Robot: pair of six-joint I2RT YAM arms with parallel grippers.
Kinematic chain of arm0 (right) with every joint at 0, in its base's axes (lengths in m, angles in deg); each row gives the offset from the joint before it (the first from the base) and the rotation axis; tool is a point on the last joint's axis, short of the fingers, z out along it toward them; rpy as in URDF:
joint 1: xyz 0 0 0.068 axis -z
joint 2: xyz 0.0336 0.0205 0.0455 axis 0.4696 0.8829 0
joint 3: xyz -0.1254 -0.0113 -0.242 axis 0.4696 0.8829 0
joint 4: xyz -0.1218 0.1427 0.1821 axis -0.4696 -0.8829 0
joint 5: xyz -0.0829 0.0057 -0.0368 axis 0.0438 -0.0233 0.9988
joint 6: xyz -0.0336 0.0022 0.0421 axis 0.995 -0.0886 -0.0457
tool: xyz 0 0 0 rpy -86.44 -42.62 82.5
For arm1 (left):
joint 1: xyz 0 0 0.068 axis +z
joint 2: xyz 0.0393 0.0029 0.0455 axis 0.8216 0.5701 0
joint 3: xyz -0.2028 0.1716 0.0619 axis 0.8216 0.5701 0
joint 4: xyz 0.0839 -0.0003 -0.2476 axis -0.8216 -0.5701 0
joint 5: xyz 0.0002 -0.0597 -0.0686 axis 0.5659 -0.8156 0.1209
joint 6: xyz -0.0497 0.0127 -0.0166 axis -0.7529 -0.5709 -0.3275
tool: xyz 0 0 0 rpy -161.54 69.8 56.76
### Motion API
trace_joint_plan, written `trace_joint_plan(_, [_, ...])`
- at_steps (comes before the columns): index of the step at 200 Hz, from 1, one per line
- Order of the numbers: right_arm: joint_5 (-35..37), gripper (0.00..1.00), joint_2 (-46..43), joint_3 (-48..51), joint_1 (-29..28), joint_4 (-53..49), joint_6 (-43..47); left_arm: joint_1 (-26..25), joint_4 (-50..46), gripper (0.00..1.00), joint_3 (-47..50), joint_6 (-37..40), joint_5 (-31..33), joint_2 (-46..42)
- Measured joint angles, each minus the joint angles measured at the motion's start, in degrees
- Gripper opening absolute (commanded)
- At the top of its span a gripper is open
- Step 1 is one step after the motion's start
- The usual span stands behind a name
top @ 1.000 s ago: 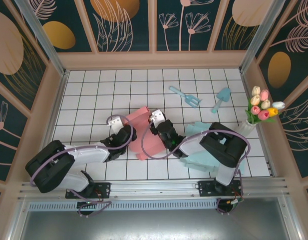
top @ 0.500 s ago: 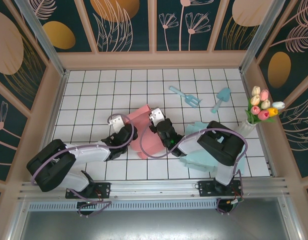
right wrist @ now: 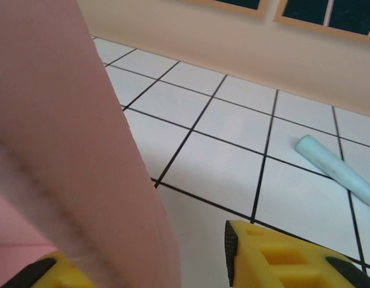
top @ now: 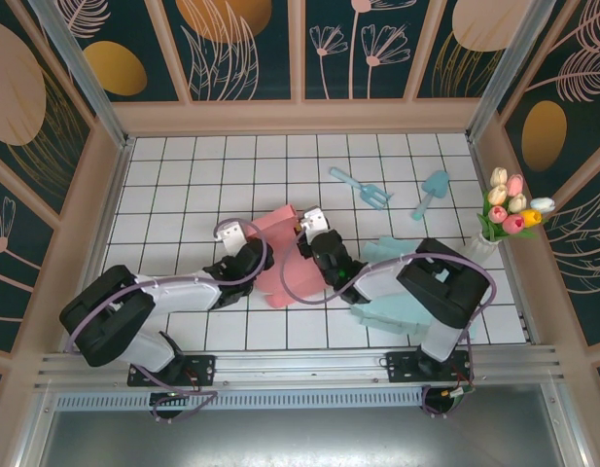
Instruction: Fold the paper box
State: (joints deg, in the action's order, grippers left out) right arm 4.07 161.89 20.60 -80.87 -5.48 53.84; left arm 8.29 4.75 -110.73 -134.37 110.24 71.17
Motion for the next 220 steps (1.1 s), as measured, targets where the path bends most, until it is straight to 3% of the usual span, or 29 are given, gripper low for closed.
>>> trace_joint_plan(42, [-4.35, 0.51, -12.22, 7.98, -2.21, -1.97, -0.85, 0.55, -2.10, 0.00, -0.11, 0.15, 2.67, 0.48])
trace_joint_plan(81, [-2.32, 0.52, -28.96, 10.88, -2.38, -9.79, -4.74, 0.66, -1.92, 0.00, -0.13, 5.25, 2.78, 0.44])
trace_joint_plan(122, [1.73, 0.51, -48.46, 11.72, -2.36, -21.66, -11.34, 2.08, -0.94, 0.00, -0.61, 18.93, -4.15, -1.38])
trace_joint_plan(164, [2.82, 0.51, -65.35, 12.59, -2.32, -34.25, -18.88, 2.29, -9.64, 0.00, -10.36, 32.87, -10.99, -2.32])
trace_joint_plan(194, [1.16, 0.65, -75.23, 13.27, -2.01, -40.96, -22.56, 2.27, -14.78, 0.01, -16.63, 43.04, -17.00, -3.21])
trace_joint_plan(220, [-1.36, 0.66, -82.25, 12.28, -1.57, -48.15, -23.69, 1.64, -18.58, 0.01, -20.61, 52.50, -19.47, -3.19])
